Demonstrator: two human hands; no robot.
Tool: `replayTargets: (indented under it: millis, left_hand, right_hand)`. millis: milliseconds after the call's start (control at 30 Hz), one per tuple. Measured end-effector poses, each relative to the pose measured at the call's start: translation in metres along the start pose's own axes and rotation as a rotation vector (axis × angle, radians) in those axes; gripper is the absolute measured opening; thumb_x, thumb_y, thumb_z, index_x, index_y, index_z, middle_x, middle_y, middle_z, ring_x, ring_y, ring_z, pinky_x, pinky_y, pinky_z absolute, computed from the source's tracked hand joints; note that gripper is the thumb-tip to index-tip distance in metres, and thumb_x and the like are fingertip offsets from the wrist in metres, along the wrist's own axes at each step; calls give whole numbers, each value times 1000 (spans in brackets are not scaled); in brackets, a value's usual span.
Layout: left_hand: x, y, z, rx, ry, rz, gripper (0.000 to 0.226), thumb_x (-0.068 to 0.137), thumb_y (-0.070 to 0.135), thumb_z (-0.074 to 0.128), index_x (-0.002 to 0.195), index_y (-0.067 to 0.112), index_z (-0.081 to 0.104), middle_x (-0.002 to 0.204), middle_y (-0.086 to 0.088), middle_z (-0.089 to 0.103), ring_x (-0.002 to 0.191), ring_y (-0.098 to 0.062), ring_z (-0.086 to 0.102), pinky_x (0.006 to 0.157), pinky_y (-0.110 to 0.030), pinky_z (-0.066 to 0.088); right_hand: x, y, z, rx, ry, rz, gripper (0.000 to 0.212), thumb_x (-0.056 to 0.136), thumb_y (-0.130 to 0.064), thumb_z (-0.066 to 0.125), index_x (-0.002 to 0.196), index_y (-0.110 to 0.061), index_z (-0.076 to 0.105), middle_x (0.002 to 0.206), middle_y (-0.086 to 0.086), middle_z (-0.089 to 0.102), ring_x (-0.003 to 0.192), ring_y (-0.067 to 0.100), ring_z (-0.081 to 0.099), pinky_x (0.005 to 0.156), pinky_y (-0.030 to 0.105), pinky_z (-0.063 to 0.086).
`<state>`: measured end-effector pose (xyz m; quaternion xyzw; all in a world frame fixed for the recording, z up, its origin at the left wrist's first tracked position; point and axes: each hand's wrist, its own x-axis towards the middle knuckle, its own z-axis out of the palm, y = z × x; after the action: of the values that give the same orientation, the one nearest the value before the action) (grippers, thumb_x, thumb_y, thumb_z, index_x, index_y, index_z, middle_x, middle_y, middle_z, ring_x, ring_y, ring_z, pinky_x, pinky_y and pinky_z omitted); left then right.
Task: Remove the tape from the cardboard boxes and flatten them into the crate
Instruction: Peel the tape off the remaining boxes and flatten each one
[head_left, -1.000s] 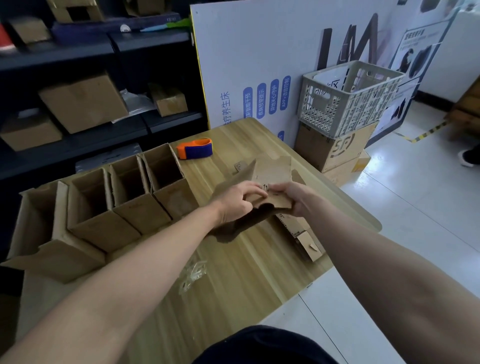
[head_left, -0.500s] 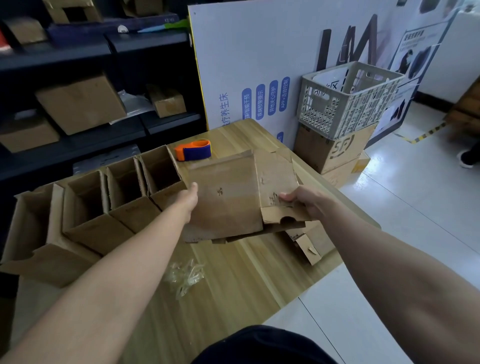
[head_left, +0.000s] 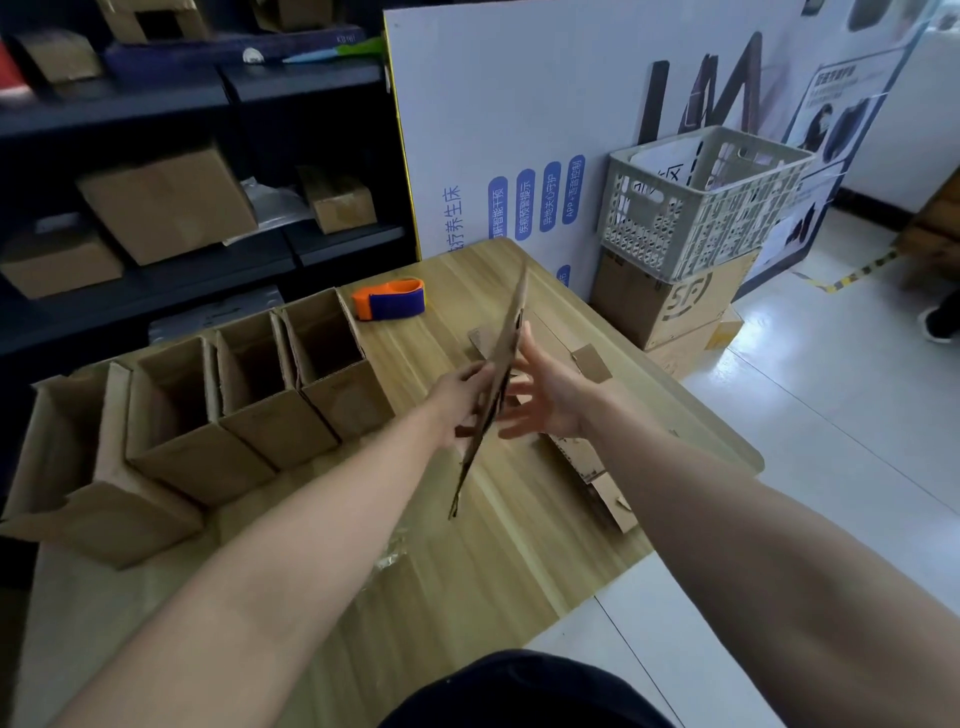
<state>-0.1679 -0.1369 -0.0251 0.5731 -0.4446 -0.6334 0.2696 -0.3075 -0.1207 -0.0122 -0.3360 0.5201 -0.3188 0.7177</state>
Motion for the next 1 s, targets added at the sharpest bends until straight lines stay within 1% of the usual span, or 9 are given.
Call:
replayTargets:
  millis: [133,233,300,433,600,700,767,900,1000]
  left_hand:
    - [3,8,4,47,22,-49,45,97,47,38,127,16,51,96,-2,65,77,-15,61,55,-23,47]
    - [5,11,4,115,110,-137,73,88,65,42,137,11,39,128,-15,55,116,-33,53,80,-37,44]
    - [9,13,4,88,158,-180,78,85,69,41,136,11,38,132,-15,52,119,-35,49,81,-41,42]
    - [10,12,3,34,136,-155,72,83,64,53,133,13,42,123,-9,57,97,-26,58,70,-38,56]
    - [18,-6,-23,379,477,-102,115,64,62,74,148,15,9,149,-12,22,135,-34,28,108,-47,32]
    - [20,-12,-34,147,336,-195,103,65,44,83,142,6,26,139,-13,43,123,-31,46,98,-46,44]
    - [16,-17,-37,136,284,-235,79,68,30,84,130,3,43,120,-12,58,105,-29,58,83,-45,53]
    - [16,-36,-31,117,331,-244,61,82,17,73,131,2,41,130,-15,53,109,-28,55,82,-44,51]
    - [20,-51,-27,173,368,-287,61,90,12,62,141,0,30,140,-17,43,123,-32,47,86,-45,50]
  right_hand:
    - [-4,2,6,201,-179,-32,111,58,-83,41,144,-13,37,144,17,42,127,43,43,105,66,28]
    - [-9,-1,8,256,-273,-51,118,52,-80,59,144,-9,35,145,18,39,131,43,39,102,64,33]
    - [-10,-5,8,162,-261,-55,104,61,-65,66,142,-7,35,143,20,42,129,42,42,99,58,39]
    - [-6,-11,0,1,114,-114,52,87,-36,63,127,-4,52,118,16,64,104,31,64,90,46,51]
    - [0,-8,-30,44,425,-103,30,91,-31,63,108,-8,56,101,7,67,86,21,65,73,38,56]
    - [0,-6,-42,-27,505,-71,48,88,-36,65,124,-7,53,110,9,65,98,28,63,90,49,52]
    - [1,-4,-47,-95,544,-65,53,86,-40,66,127,-8,51,116,8,63,98,27,62,88,45,52]
    - [3,13,-51,-421,542,83,56,85,-40,67,126,-6,49,103,6,58,89,23,58,68,34,51]
    - [5,34,-52,-593,423,233,46,87,-26,66,125,-5,53,114,11,58,105,28,56,92,41,48]
